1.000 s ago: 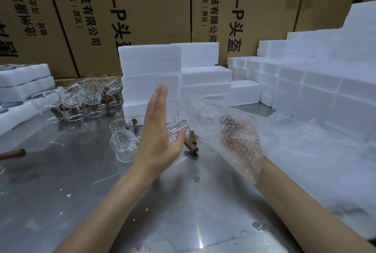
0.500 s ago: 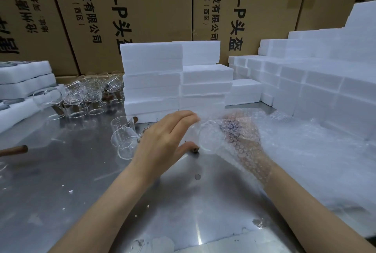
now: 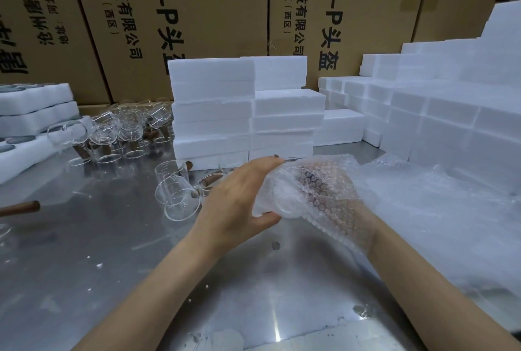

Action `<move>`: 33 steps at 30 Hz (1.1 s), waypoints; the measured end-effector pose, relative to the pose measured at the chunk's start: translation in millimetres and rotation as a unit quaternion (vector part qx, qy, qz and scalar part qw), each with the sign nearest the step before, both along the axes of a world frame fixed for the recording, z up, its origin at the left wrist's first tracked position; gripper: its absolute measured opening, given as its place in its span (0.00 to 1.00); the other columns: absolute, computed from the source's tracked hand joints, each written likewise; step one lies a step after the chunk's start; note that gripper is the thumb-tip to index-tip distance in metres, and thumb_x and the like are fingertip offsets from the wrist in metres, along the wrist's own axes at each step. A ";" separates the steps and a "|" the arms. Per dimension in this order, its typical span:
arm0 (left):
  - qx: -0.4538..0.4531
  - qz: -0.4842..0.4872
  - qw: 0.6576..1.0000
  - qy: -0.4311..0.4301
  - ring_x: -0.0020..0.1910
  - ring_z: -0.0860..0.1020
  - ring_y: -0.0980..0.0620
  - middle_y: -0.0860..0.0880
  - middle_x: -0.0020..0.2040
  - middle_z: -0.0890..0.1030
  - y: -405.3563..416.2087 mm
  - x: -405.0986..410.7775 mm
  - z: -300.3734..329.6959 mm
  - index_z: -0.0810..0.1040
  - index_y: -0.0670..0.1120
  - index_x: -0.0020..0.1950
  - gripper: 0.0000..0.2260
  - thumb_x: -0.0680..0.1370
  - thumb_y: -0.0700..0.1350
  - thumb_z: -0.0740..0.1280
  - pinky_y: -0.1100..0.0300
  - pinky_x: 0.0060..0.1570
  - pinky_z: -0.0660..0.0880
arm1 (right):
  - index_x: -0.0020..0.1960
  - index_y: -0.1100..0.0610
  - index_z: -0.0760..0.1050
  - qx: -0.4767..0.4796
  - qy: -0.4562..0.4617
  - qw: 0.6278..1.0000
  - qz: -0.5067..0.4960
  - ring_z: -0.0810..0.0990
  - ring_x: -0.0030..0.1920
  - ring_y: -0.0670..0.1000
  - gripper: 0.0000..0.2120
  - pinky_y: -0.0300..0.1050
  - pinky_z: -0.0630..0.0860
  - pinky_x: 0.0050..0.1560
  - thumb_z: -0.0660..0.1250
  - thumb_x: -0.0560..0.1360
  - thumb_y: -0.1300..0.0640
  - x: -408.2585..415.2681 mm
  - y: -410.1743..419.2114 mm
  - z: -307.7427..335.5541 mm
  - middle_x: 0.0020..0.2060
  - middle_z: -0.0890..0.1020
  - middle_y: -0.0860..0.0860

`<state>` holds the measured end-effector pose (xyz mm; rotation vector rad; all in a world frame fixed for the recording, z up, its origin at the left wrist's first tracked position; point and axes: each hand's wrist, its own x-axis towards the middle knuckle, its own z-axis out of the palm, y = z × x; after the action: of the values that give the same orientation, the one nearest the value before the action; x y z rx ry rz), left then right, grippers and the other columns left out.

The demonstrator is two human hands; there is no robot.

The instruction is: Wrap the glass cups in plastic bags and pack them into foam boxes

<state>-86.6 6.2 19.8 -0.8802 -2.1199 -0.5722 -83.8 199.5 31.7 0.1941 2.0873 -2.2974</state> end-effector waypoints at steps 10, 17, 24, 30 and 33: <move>0.124 0.083 0.986 -0.078 0.61 0.73 0.51 0.50 0.62 0.75 -13.4 -7.7 5.8 0.71 0.45 0.68 0.31 0.67 0.46 0.77 0.64 0.61 0.65 | 0.54 0.52 0.78 -0.007 0.183 0.982 -0.042 0.82 0.45 0.46 0.14 0.39 0.76 0.43 0.56 0.79 0.47 -22.2 15.2 22.2 0.46 0.85 0.50; 0.382 -0.005 0.875 -0.298 0.48 0.78 0.68 0.64 0.48 0.82 -7.0 -4.6 12.3 0.76 0.54 0.55 0.21 0.65 0.59 0.72 0.70 0.49 0.72 | 0.50 0.49 0.76 -0.062 0.250 0.949 -0.184 0.77 0.43 0.45 0.09 0.42 0.72 0.46 0.59 0.78 0.47 -27.6 19.2 18.3 0.44 0.82 0.46; 0.378 -0.029 0.861 -0.340 0.49 0.76 0.74 0.72 0.48 0.80 -2.4 -1.9 9.6 0.74 0.60 0.53 0.24 0.62 0.65 0.75 0.73 0.50 0.74 | 0.69 0.47 0.67 0.010 0.168 0.980 0.106 0.70 0.67 0.47 0.41 0.49 0.69 0.65 0.63 0.62 0.27 -25.4 -4.7 4.0 0.68 0.72 0.45; 0.304 -0.059 0.874 -0.374 0.66 0.73 0.56 0.53 0.67 0.75 -4.7 -1.4 10.8 0.69 0.50 0.71 0.42 0.60 0.59 0.76 0.55 0.68 0.68 | 0.48 0.56 0.80 -0.116 0.170 0.978 0.026 0.83 0.46 0.50 0.07 0.42 0.79 0.44 0.65 0.76 0.55 -31.2 -1.3 3.2 0.43 0.85 0.51; 0.247 -0.098 0.878 -0.398 0.59 0.78 0.60 0.56 0.59 0.81 -0.5 0.4 7.1 0.74 0.50 0.66 0.31 0.63 0.50 0.76 0.67 0.60 0.72 | 0.45 0.54 0.81 -0.093 0.185 0.978 0.014 0.82 0.48 0.54 0.07 0.51 0.78 0.49 0.65 0.77 0.54 -32.8 1.9 4.2 0.44 0.84 0.52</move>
<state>-86.1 5.7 26.9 -0.6067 -2.3840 -1.7354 -116.6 201.5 35.9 -0.2881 1.9765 -2.6606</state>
